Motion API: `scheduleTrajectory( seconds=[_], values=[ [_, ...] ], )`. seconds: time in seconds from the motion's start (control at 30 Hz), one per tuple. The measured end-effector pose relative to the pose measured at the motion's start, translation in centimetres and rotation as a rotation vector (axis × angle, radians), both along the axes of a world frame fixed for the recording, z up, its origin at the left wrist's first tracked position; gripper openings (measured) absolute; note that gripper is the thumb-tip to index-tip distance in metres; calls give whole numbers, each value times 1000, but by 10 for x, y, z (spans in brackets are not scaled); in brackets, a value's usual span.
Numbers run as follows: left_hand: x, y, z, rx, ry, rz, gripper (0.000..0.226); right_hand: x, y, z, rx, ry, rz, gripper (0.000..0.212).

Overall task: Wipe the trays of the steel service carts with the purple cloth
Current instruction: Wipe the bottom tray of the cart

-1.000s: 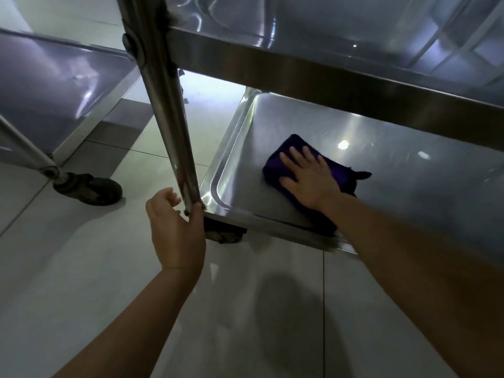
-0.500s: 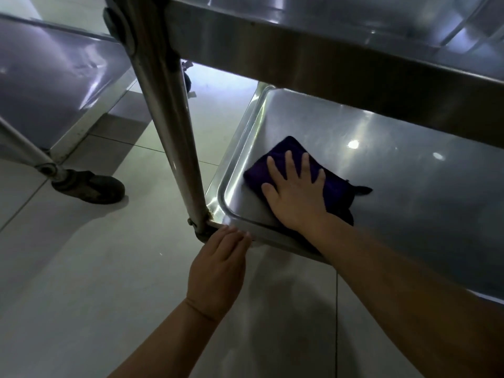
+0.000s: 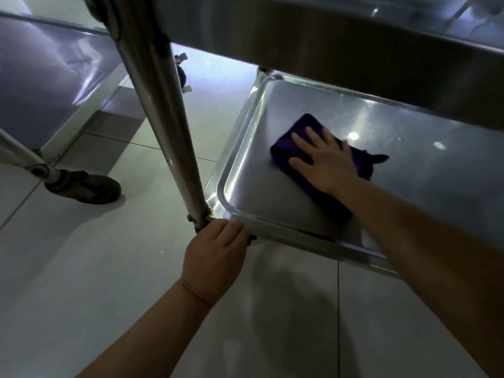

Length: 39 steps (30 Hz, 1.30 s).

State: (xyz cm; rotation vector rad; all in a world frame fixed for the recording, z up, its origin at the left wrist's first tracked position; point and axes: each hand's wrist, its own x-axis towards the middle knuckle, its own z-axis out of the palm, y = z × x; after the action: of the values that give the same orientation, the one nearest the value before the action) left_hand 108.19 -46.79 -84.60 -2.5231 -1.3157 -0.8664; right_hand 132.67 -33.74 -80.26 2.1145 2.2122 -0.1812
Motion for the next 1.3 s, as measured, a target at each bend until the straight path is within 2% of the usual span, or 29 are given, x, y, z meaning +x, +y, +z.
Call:
scheduleTrajectory(
  seconds=[0.1,0.2,0.37,0.5,0.67,0.83,0.93,1.13,1.27,1.3],
  values=[
    [3,1,2,-12,5,1,27,58,-29,4,-1,-26,-185,60],
    [7,1,4,-33,-8,7,3,88,-60,9,-35,-14,-314,60],
    [18,0,9,-125,-11,36,23,65,-72,5,-66,9,-386,59],
    [19,0,16,-121,41,30,26,13,-73,1,-46,16,-281,57],
    [19,-3,16,-157,64,51,30,-61,-86,-5,-53,46,47,53],
    [14,0,17,-90,121,-14,28,-18,-115,-5,-51,10,196,56],
    [16,-1,18,-65,154,-7,27,36,-142,-5,-42,-36,126,71],
    [22,-4,22,-102,230,52,27,141,-199,1,-68,-82,-149,67],
    [26,-11,17,-108,128,79,11,156,-223,4,-74,-97,-278,79],
    [27,-13,17,-115,83,86,19,151,-224,3,-69,-103,-293,81]
  ],
)
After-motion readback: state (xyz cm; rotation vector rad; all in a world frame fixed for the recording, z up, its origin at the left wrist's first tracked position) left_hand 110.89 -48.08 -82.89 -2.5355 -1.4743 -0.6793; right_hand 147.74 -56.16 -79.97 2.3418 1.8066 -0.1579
